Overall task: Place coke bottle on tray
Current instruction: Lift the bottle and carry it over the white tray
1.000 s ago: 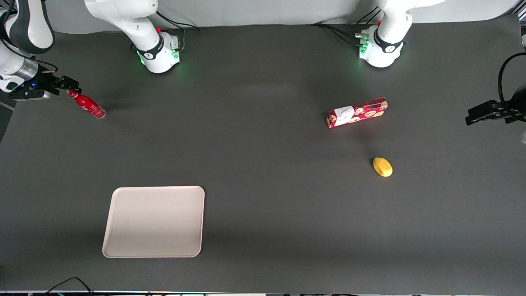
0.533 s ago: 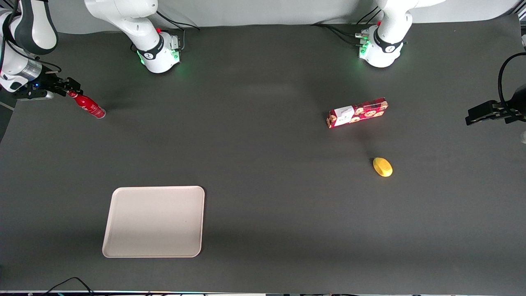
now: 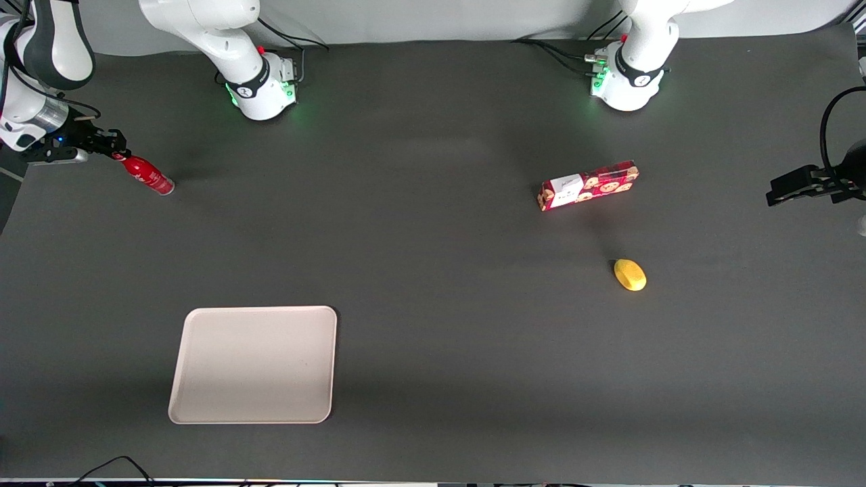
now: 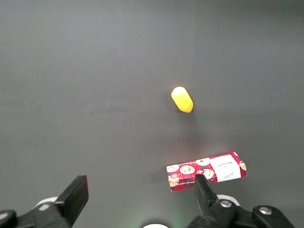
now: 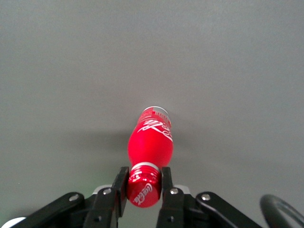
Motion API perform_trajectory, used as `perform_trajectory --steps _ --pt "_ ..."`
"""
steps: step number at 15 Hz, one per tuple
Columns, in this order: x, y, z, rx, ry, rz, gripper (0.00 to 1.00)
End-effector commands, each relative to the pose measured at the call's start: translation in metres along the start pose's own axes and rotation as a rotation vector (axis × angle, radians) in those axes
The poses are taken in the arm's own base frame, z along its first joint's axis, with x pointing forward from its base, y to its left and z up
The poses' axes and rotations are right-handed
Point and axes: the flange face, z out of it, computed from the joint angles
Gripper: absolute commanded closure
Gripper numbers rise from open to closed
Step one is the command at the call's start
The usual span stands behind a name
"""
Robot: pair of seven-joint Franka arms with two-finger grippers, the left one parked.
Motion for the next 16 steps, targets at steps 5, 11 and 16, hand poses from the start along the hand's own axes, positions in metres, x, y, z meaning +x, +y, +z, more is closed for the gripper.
perform_trajectory --steps 5,11,16 --pt "0.067 -0.046 -0.133 -0.085 0.025 -0.099 0.90" --pt "0.183 -0.125 -0.256 -0.055 0.018 -0.164 0.92" --pt "0.275 -0.200 -0.296 -0.077 0.062 -0.210 0.92"
